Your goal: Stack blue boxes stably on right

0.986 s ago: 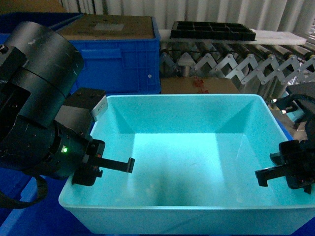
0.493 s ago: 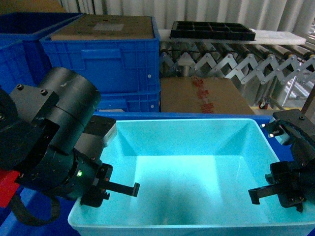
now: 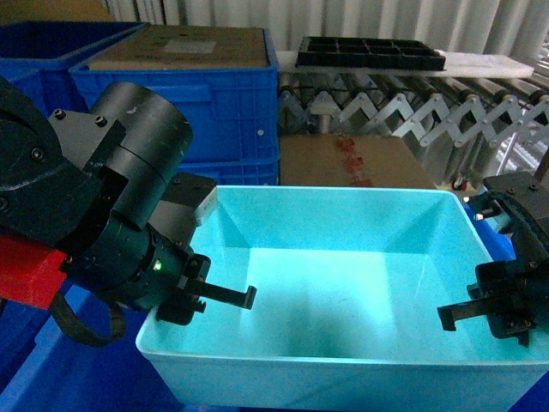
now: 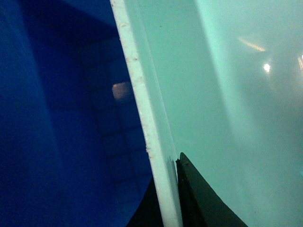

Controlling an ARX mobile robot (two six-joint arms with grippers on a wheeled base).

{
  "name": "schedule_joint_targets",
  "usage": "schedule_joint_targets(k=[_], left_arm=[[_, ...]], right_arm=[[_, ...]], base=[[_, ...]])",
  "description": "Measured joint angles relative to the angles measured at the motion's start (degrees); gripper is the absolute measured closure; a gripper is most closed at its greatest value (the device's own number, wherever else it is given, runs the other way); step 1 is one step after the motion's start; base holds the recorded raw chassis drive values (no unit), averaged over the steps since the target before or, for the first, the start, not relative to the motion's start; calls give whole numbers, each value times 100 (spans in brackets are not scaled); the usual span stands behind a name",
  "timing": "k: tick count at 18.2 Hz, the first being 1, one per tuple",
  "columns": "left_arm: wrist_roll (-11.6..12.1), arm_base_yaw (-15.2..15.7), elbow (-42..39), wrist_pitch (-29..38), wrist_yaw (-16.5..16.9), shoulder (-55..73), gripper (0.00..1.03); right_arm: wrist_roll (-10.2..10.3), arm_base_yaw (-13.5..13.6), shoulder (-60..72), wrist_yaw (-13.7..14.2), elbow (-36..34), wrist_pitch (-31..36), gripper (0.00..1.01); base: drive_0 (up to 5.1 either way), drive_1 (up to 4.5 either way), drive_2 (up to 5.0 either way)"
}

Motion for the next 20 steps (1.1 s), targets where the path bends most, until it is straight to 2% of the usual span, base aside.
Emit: schedule_joint_targets(k=[8, 9, 11, 12, 13, 16, 17, 18, 20], left_arm=[[0, 0, 2, 0, 0, 17, 101], [68, 0, 4, 2, -28, 17, 97], [363, -26, 92, 83, 61, 17, 78], [444, -90, 138, 118, 101, 17, 69], [511, -164, 177, 120, 160, 15, 53], [599, -164, 177, 111, 173, 15, 20], [601, -142, 177, 109, 162, 15, 11], [608, -138, 177, 109, 164, 15, 3], [514, -125, 181, 129, 267, -26, 5]], right_arm=[[-2, 0, 24, 0, 0, 2, 94], [-175, 2, 24, 66, 0, -9, 85], [-831, 48, 70, 160, 0, -55, 66], [-992, 85, 98, 144, -2, -72, 56], [-1172, 157, 101, 85, -2, -46, 40], [-1268, 149, 101, 72, 0, -52, 7], [-1270, 146, 101, 72, 0, -57, 1], [-1292, 149, 101, 72, 0, -57, 4], [-1303, 149, 101, -59, 13, -50, 3]], base=[[0, 0, 0], [0, 0, 0], [0, 0, 0], [0, 0, 0], [0, 0, 0], [0, 0, 0], [0, 0, 0], [0, 0, 0], [0, 0, 0]])
